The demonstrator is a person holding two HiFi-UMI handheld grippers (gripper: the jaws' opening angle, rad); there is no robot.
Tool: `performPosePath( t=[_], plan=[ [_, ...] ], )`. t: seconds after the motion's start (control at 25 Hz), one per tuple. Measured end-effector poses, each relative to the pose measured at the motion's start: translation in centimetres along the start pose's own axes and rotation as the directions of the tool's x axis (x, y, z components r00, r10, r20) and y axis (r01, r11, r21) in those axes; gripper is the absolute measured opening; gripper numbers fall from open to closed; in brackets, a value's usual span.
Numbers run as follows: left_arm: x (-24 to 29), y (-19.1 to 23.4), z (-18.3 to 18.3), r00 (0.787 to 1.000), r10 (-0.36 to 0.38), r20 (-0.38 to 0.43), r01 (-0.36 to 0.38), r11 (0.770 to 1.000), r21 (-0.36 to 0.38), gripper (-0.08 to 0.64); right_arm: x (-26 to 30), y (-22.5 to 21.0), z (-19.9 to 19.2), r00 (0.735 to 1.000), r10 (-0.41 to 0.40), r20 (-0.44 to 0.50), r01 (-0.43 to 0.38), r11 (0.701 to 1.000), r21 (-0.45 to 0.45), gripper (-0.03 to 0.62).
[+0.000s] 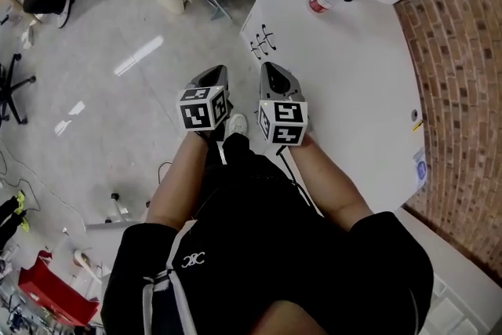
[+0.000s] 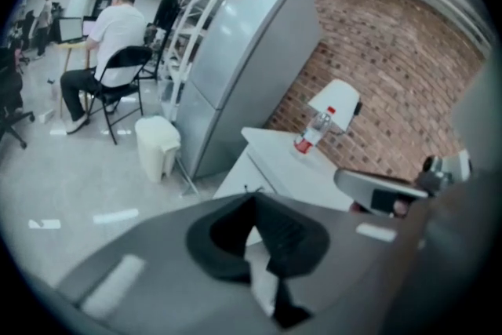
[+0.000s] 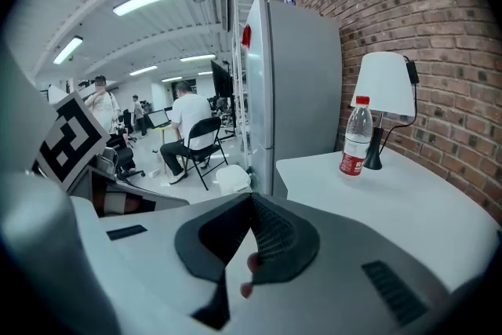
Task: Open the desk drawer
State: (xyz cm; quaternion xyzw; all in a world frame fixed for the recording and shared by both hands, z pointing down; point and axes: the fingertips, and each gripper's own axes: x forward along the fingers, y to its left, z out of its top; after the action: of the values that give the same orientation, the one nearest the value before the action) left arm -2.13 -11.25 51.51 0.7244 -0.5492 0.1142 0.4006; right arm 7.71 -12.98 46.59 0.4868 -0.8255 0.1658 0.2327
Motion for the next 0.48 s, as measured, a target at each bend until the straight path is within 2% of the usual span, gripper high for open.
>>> performPosePath(
  t=[0.2,0.32,0.48],
  plan=[
    [5.7,2.4,-3.4,0.990,-0.122,-0.078,0.118,0.992,-0.047,-0.002,4.0,-0.2,-3.0,0.998,-0.048,-0.046,0.048,0.999,0.009,-0.002],
    [9.2,3.9,-6.1,0.971,-0.207,-0.118,0.197,0.976,-0.095,-0.002,6.4,-0.2,-6.0,0.994,-0.075,-0.075,0.078,0.996,0.033,-0.002],
    [14.4,5.8,-9.4,0.953,-0.281,-0.116,0.261,0.951,-0.164,0.000,9.5,-1.4,-11.1,0.985,-0.110,-0.131,0.115,0.993,0.030,-0.002]
  ],
)
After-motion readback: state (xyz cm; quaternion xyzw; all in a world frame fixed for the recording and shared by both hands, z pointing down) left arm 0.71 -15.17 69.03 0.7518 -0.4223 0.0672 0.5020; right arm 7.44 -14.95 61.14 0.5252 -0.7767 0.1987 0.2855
